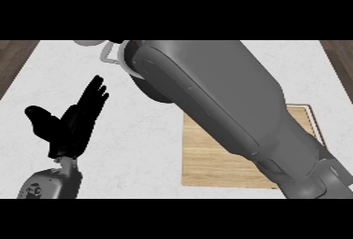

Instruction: Pick the squash from the tray and place it in the pot

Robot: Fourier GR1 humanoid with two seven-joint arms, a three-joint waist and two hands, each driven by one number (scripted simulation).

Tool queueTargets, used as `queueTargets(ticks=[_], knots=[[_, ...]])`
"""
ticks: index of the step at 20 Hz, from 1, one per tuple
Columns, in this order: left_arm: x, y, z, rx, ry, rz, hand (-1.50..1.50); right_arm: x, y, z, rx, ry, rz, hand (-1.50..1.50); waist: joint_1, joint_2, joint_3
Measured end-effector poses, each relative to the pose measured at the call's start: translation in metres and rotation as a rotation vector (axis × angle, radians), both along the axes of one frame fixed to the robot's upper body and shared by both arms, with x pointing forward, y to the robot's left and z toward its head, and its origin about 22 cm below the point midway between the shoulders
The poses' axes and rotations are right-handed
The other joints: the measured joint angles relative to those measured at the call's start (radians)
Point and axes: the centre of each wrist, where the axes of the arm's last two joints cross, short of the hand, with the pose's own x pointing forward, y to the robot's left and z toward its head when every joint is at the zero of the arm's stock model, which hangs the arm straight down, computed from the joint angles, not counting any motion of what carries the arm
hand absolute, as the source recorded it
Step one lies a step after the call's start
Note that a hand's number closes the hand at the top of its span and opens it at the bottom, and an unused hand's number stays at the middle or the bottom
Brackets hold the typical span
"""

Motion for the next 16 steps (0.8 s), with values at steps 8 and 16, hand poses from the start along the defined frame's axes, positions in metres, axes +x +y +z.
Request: queueTargets(ticks=[8, 16], knots=[[0.001, -0.008, 0.002, -0.002, -0.014, -0.013, 0.00, 0.043, -0.003, -0.013, 0.022, 0.086, -0.104, 1.50, 0.014, 0.007, 0.000], [0.003, -0.010, 0.007, 0.008, -0.017, -0.027, 0.00, 0.078, -0.022, -0.063, 0.057, 0.196, -0.146, 1.50, 0.031, 0.014, 0.000]])
